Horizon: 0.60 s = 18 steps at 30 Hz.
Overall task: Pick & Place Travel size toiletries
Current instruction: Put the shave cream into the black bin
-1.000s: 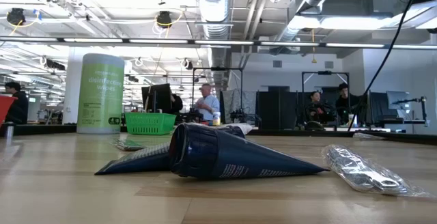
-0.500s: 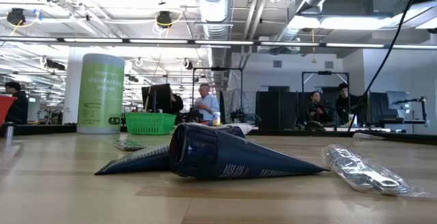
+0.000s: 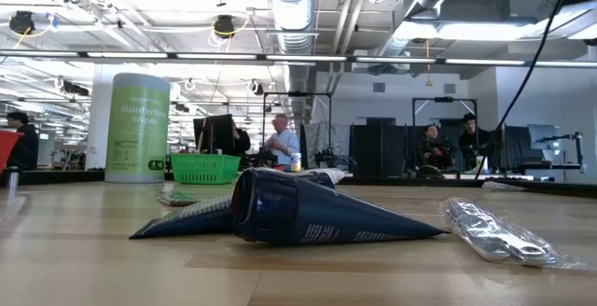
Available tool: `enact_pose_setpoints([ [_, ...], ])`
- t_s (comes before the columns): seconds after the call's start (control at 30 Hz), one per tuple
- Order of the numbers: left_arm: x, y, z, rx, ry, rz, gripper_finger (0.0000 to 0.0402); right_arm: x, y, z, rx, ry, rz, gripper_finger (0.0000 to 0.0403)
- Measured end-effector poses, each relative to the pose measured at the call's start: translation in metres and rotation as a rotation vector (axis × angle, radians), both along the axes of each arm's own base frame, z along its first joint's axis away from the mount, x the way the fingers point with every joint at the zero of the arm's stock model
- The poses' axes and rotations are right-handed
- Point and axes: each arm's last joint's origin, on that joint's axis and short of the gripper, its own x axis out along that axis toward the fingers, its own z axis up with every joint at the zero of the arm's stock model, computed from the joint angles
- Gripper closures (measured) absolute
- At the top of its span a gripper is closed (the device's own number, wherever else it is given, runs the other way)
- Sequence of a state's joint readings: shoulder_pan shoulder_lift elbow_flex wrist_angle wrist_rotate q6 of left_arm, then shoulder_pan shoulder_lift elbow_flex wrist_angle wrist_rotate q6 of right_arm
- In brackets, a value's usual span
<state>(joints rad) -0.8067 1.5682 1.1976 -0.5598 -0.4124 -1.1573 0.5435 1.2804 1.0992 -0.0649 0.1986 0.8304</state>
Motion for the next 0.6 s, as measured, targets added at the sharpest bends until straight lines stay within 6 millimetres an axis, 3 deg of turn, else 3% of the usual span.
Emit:
enact_pose_setpoints([
  [0.43,0.046,0.031,-0.013,0.03,-0.057,0.182,0.0401,-0.009,0.006,-0.015,-0.128,0.12,0.053,0.0403],
  [0.6,0.06,0.047,-0.011,0.004,-0.093,0.249,0.0401,0.005,0.001,-0.028,-0.21,0.15,0.15,0.0403],
])
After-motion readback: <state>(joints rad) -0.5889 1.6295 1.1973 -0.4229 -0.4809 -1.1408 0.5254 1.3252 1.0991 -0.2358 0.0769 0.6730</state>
